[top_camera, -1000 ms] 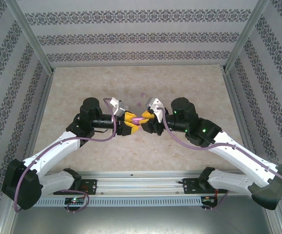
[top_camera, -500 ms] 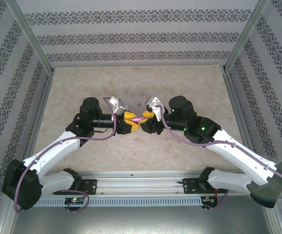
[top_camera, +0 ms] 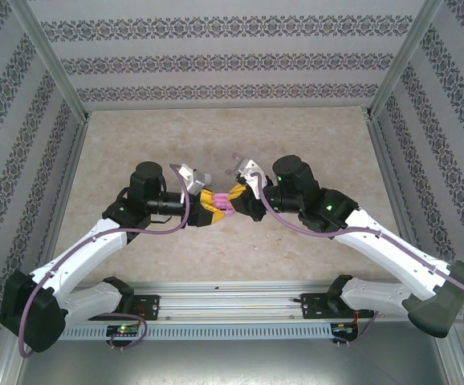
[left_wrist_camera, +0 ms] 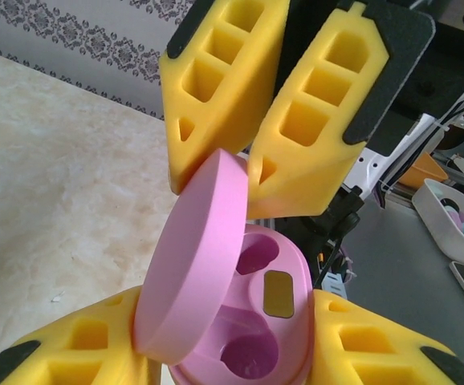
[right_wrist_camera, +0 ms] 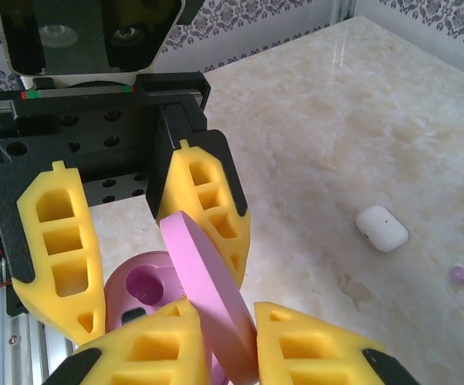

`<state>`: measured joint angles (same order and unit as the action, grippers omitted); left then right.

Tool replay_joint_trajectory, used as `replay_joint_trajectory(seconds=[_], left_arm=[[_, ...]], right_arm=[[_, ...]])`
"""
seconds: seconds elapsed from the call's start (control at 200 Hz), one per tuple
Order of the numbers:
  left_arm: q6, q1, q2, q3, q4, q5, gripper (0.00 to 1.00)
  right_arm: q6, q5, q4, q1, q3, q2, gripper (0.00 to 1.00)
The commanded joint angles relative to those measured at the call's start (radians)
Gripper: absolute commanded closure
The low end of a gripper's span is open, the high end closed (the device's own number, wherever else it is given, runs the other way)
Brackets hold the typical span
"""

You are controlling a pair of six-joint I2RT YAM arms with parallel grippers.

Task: Insert the wireless bluetooth earbuds into the charging case

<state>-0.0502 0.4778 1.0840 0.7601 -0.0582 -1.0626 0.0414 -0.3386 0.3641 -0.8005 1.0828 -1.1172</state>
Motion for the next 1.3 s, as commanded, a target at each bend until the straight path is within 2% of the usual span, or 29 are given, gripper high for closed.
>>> replay_joint_trajectory(seconds=[0.0, 0.155, 0.25, 0.34, 0.605, 0.769, 1.129, 1.294], left_arm=[[0.059, 0.020, -0.021, 0.033, -0.003, -0.059, 0.66], [0.049, 0.019, -0.022, 0.034, -0.032, -0.063, 0.65], [0.044, 0.020, -0.020, 0.036, -0.044, -0.072, 0.65], [0.034, 0.019, -0.020, 0.037, -0.055, -0.085, 0.66], [0.015, 0.020, -0.026, 0.038, -0.066, -0.121, 0.66], [0.037, 0.021, -0.024, 0.048, -0.025, -0.132, 0.66], [0.206, 0.021, 0.003, 0.159, 0.242, -0.159, 0.65], [0.240, 0.019, 0.005, 0.179, 0.287, -0.151, 0.63]], right_arm=[[0.001, -0.021, -0.107, 0.010, -0.007, 0.021, 0.96], [0.014, -0.032, -0.105, 0.008, -0.012, 0.032, 0.95], [0.017, -0.029, -0.096, 0.008, -0.015, 0.026, 0.78], [0.019, -0.022, -0.101, 0.009, -0.023, 0.025, 0.70], [0.032, -0.029, -0.094, 0.013, -0.002, -0.015, 0.65], [0.051, -0.037, -0.086, 0.017, 0.029, -0.037, 0.72], [0.146, -0.096, 0.028, 0.019, 0.119, -0.080, 0.93], [0.157, -0.124, 0.060, 0.018, 0.137, -0.080, 0.98]])
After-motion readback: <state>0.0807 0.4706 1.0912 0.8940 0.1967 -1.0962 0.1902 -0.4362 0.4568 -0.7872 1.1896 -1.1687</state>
